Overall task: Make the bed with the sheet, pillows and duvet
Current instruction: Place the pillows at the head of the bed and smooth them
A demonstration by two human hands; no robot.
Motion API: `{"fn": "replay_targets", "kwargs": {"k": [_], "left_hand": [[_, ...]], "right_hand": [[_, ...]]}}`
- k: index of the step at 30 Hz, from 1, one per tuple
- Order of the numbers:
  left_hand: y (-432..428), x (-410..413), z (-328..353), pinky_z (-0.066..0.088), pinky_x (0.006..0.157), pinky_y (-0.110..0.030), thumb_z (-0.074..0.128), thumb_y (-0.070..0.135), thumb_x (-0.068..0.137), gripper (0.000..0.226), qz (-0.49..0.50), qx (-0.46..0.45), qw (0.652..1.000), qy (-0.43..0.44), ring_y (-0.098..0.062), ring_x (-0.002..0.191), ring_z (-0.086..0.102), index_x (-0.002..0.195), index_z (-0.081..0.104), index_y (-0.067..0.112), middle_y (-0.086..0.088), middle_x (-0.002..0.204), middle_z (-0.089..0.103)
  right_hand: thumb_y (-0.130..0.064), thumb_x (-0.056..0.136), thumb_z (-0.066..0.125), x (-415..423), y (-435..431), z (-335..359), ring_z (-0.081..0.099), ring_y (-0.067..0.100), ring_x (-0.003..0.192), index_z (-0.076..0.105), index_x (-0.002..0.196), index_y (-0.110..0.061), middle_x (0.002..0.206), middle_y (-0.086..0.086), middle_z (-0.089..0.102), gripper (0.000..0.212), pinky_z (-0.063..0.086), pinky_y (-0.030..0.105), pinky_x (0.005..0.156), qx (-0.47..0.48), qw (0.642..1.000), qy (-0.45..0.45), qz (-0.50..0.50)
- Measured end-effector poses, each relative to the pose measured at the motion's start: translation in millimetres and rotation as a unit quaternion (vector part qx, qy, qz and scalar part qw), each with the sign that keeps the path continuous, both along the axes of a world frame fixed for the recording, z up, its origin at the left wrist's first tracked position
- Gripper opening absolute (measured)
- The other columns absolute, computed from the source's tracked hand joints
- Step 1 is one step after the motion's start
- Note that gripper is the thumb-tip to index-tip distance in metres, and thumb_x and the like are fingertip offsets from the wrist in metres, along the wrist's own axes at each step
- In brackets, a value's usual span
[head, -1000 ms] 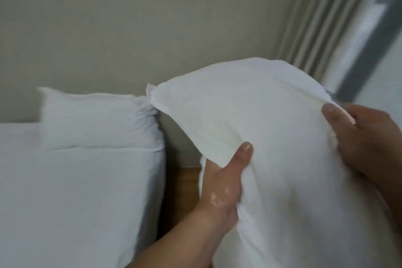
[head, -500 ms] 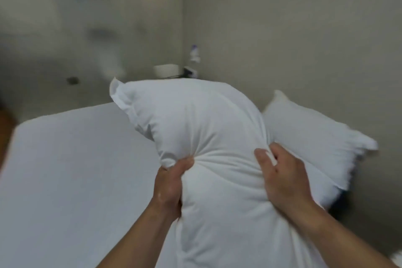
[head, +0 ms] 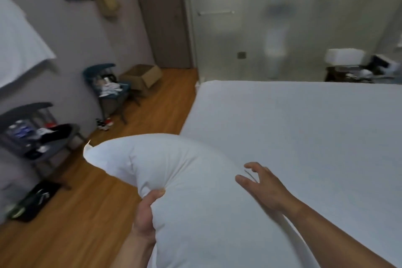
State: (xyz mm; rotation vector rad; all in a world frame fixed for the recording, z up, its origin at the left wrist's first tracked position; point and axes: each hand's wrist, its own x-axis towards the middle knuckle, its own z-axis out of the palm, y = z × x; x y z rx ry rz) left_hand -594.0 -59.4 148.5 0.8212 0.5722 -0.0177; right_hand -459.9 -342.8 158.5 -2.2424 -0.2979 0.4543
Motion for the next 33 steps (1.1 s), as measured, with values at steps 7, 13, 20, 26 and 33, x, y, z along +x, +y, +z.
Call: {"fn": "replay_targets", "kwargs": {"k": [7,13,20,26,33], "left_hand": [[204.2,-97.6,-27.1,0.06,0.067,-0.042,0.054,0.021,0.083,0.036,0.126,0.021,0.992,0.014,-0.04,0.089,0.073,0.093,0.078,-0.003,-0.026,0.098,0.073],[389.4,-172.6,-20.5,0.06,0.067,-0.041,0.086,0.02,0.059,0.05,0.235,0.094,0.962,0.103,-0.039,0.092,0.073,0.103,0.075,-0.001,-0.02,0.105,0.074],[521.1,-148.6,-11.0,0.058,0.085,-0.037,0.097,0.049,0.048,0.071,0.229,0.217,0.942,0.116,-0.016,0.095,0.073,0.109,0.066,0.033,0.01,0.105,0.076],[624.6,-54.0,5.0,0.048,0.103,-0.038,0.085,0.054,0.069,0.081,0.209,0.344,0.905,0.138,-0.018,0.117,0.06,0.137,0.051,0.028,0.008,0.13,0.062],[766.2,93.2,5.8,0.04,0.111,-0.052,0.089,0.059,0.058,0.127,0.117,0.333,0.93,0.101,-0.029,0.135,0.046,0.157,0.013,0.037,0.003,0.154,0.04]], "right_hand": [[-0.073,0.074,0.071,1.6,236.6,-43.8,0.062,0.014,0.121,0.053,0.137,-0.038,0.135,-0.011,0.062,0.074,0.042,0.043,0.11,0.105,0.943,0.275,0.154],[-0.077,0.053,0.081,-67.8,443.7,-37.4,0.07,-0.003,0.09,0.068,0.113,-0.048,0.104,-0.025,0.073,0.069,0.053,0.018,0.069,0.103,0.965,0.202,0.132],[-0.068,0.053,0.082,-77.2,574.6,-8.7,0.065,-0.011,0.078,0.062,0.096,-0.063,0.089,-0.034,0.069,0.048,0.047,0.021,0.064,0.131,0.99,0.037,0.039],[-0.062,0.073,0.074,-30.3,663.3,-16.4,0.055,0.019,0.104,0.05,0.132,-0.035,0.116,-0.012,0.057,0.07,0.049,0.051,0.095,0.147,0.986,-0.008,-0.083],[-0.052,0.067,0.085,91.2,788.2,-40.1,0.056,0.022,0.108,0.049,0.13,-0.032,0.119,-0.007,0.06,0.075,0.048,0.053,0.098,0.178,0.972,0.011,-0.154]]}}
